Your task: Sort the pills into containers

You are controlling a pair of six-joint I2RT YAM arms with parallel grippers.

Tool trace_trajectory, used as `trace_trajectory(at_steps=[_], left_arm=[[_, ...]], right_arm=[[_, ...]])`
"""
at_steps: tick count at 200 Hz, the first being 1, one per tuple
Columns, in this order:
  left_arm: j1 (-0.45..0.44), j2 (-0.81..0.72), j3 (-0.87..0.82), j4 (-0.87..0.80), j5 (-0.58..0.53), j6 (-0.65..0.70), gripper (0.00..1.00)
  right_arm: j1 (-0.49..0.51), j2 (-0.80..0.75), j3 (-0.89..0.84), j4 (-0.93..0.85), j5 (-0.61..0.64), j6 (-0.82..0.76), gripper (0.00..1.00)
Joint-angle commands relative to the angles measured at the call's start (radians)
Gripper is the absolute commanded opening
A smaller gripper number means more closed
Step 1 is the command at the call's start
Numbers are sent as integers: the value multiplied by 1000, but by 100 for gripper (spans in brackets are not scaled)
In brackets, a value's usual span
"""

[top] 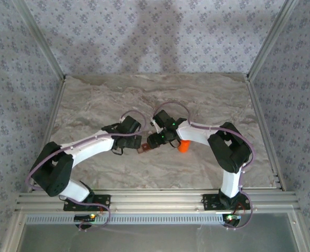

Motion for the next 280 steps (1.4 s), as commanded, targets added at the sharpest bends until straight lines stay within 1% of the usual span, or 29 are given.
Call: trace_trajectory(at_steps=[1, 54, 95, 123, 125, 156, 192, 221, 250, 267, 280], left_arm=[[15, 29, 20, 14, 10, 18, 98], [23, 40, 50, 17, 43, 13, 98], [23, -18, 115, -4, 97, 1, 98], [23, -86, 126, -5, 131, -38, 98], [23, -92, 124, -5, 135, -42, 98], [23, -199, 49, 22, 164, -117, 98], [23, -352, -98, 42, 193, -194, 98], [23, -434, -206, 81, 252, -253, 98], [21, -453, -283, 159, 300, -297, 98], [12, -432, -307, 219, 320, -317, 98], [1, -401, -314, 254, 328, -327, 98]], right_arm=[[14, 58, -31, -44, 35, -1, 82], [24, 66, -21, -52, 37, 4, 81], [20, 65, 7, -78, 21, 3, 81], [12, 57, 39, -106, -8, 5, 82], [10, 56, 64, -108, -9, 5, 82], [-2, 35, 145, -150, -35, 9, 82], [-39, -12, 208, -180, -64, 18, 83], [-83, -53, 225, -207, -59, 25, 84], [-144, -107, 214, -249, 7, 37, 88], [-186, -155, 189, -264, 64, 49, 93], [-219, -198, 162, -265, 100, 67, 98]])
